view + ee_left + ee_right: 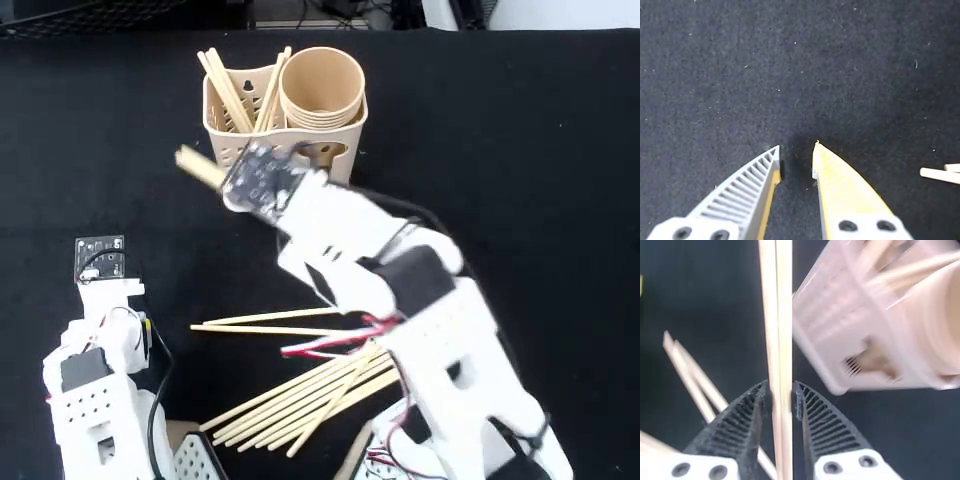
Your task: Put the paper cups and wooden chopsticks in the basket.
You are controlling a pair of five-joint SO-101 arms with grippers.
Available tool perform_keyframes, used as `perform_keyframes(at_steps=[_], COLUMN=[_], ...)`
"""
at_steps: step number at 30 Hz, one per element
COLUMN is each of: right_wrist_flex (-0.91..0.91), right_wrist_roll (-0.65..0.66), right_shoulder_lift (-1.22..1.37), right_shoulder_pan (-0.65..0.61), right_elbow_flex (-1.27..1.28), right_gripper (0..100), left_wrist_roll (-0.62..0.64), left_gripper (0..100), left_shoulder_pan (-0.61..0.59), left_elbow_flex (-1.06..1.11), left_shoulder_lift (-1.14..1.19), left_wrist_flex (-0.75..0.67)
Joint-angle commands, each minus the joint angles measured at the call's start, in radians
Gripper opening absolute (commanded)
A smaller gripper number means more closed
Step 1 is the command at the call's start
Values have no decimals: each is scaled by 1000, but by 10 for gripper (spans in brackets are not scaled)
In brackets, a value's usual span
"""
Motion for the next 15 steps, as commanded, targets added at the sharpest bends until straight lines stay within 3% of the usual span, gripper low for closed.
perform_keyframes(at_steps=[1, 6, 15], right_wrist_flex=[-120, -405, -884], right_wrist_roll=[-126, -244, -252], right_shoulder_lift=[-24, 44, 245], right_shoulder_pan=[5, -34, -41], right_elbow_flex=[-140, -183, -186], right_gripper=[13, 14, 14], left_wrist_roll=[5, 5, 5], left_gripper=[120, 120, 120], left_shoulder_pan=[12, 12, 10], left_elbow_flex=[-2, -2, -2], left_shoulder_lift=[-11, -11, -11], left_wrist_flex=[-14, -14, -14])
